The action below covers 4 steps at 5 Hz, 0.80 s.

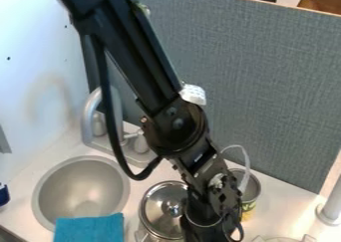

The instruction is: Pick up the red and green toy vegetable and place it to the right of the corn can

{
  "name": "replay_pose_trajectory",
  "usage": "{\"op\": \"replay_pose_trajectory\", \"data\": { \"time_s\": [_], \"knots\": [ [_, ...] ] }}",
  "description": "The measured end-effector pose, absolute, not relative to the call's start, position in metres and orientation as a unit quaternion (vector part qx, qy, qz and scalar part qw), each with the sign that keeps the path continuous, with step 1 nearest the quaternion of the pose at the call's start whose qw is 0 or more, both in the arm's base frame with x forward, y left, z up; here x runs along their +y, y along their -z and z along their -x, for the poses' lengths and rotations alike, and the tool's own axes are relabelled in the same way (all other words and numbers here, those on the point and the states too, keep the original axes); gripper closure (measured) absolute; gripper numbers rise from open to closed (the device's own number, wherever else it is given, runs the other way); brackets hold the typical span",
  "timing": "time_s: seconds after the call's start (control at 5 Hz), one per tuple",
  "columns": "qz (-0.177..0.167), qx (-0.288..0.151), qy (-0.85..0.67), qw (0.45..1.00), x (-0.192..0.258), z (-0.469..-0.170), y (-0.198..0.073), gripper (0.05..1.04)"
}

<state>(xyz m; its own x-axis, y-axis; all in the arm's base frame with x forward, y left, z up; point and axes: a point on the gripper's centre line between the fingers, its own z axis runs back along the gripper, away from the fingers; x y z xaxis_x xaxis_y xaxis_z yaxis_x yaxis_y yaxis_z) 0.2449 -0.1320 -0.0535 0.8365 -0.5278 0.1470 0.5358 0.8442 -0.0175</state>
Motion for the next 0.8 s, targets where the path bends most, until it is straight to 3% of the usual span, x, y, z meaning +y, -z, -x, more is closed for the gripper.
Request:
{"op": "replay_pose_trajectory", "data": {
  "time_s": [0.8],
  "knots": [
    [0.032,-0.039,0.304,0.951,-0.161,-0.255,0.083,0.084]
  ]
}}
